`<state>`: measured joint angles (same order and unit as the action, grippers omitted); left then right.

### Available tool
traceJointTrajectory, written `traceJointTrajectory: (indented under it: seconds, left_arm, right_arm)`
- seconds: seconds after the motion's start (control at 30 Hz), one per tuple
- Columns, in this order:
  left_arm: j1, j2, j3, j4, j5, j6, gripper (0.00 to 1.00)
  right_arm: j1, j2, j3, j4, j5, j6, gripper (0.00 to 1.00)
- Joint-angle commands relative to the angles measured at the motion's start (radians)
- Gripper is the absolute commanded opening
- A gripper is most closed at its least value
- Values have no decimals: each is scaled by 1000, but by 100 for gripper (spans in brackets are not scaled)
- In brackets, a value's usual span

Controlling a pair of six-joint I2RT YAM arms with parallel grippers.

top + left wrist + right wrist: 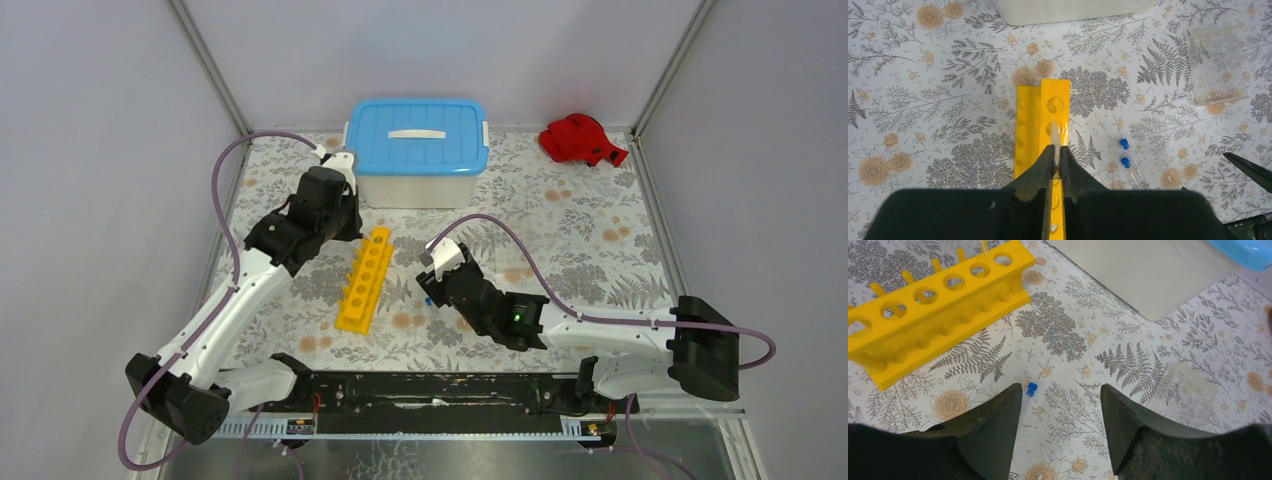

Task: Organize the chemistry lab equipment

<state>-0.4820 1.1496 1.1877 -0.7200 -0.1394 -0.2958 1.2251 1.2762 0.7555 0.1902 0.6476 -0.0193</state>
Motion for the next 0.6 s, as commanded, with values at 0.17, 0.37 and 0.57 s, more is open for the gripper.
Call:
traceJointTrajectory:
  seconds: [0.17,0.37,0.57]
  left_arm:
    - [-25,12,18,-28,-23,12,1]
    - [-37,12,-9,-27,-25,5,1]
    - [-48,14,-27,-26,-39,-3,0]
  right_arm:
    - [4,9,1,57,44,15,66]
    - [1,9,-5,57,39,45,66]
    - [-1,8,-11,58,37,46,67]
